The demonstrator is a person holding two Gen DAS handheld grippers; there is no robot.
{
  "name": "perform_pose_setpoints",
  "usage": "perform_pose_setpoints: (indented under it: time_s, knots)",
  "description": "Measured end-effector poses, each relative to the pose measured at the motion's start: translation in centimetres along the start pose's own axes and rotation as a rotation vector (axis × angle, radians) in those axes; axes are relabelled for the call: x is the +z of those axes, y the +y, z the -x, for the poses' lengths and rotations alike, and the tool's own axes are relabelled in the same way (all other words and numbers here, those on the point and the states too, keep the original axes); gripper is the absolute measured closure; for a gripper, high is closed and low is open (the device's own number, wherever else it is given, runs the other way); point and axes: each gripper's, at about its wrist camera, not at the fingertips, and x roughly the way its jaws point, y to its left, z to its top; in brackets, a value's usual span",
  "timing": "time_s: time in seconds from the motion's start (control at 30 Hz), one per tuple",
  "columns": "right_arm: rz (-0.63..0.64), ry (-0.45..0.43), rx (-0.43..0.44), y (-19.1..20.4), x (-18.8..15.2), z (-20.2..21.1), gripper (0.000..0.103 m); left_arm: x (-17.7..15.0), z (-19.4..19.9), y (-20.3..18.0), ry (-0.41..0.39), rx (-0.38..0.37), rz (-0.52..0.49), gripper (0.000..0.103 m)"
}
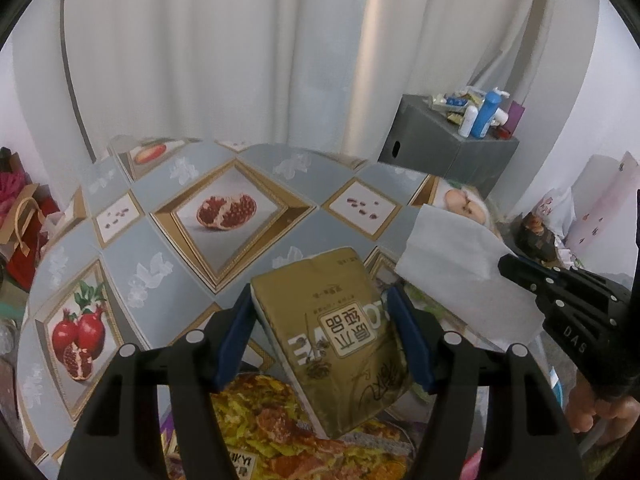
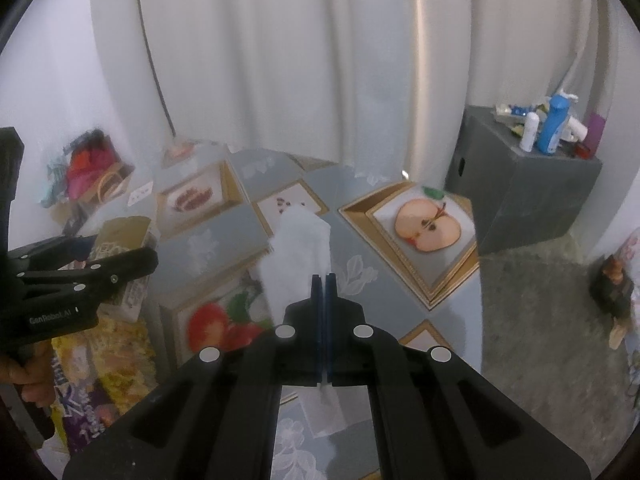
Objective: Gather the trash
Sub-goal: 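Grasp the gold box with the left gripper while the right grasps the white tissue, then carry gold box and tissue to the blue wastebasket and open both grippers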
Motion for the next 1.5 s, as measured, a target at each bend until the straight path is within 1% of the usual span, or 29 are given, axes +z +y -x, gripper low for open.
perform_pose_setpoints:
  time_s: [0.3, 0.53, 0.73, 0.87, 0.9, 0.97, 1.1, 1.2, 1.23, 1.37, 1.4, 1.43, 1.5]
  knots:
    - [-0.019, -0.079, -0.025, -0.2, -0.1, 5.9, 0.103, 0.2, 5.1, -1.1, -0.070, -0.043, -0.019, 0.039]
    - [-0.060, -0.145, -0.064, -1.3, -1.6, 12.0, 0.103, -0.9, 9.8, -3.7, -0.118, -0.103, -0.061, 0.039]
    - [-0.091, -0.192, -0.101, -2.2, -3.9, 17.1, 0.103, -2.6, 13.7, -7.0, -0.144, -0.156, -0.110, 0.039]
    - [-0.127, -0.226, -0.140, -3.4, -6.6, 21.2, 0.103, -4.2, 15.9, -10.0, -0.156, -0.198, -0.152, 0.039]
    - [-0.135, -0.230, -0.148, -3.6, -7.1, 21.7, 0.103, -4.5, 16.3, -10.8, -0.157, -0.209, -0.163, 0.039]
    - [-0.161, -0.238, -0.175, -4.6, -8.9, 23.4, 0.103, -5.5, 17.0, -12.9, -0.152, -0.239, -0.192, 0.039]
    - [-0.248, -0.232, -0.243, -7.4, -13.4, 26.8, 0.103, -7.9, 17.2, -17.8, -0.104, -0.324, -0.265, 0.039]
    - [-0.314, -0.221, -0.315, -9.9, -17.5, 29.2, 0.103, -9.8, 16.9, -21.6, -0.068, -0.380, -0.325, 0.039]
    - [-0.334, -0.217, -0.336, -10.7, -18.5, 29.7, 0.103, -10.8, 16.5, -23.5, -0.046, -0.405, -0.355, 0.039]
    - [-0.463, -0.189, -0.424, -14.7, -25.0, 32.1, 0.103, -14.0, 14.7, -29.0, 0.053, -0.474, -0.424, 0.039]
    - [-0.488, -0.182, -0.434, -15.4, -26.1, 32.3, 0.103, -15.0, 14.0, -30.8, 0.083, -0.481, -0.449, 0.039]
    - [-0.532, -0.169, -0.444, -16.6, -27.9, 32.4, 0.103, -15.6, 13.5, -31.9, 0.103, -0.488, -0.466, 0.038]
    - [-0.606, -0.145, -0.468, -18.4, -30.2, 32.1, 0.103, -17.2, 11.6, -35.2, 0.175, -0.500, -0.509, 0.038]
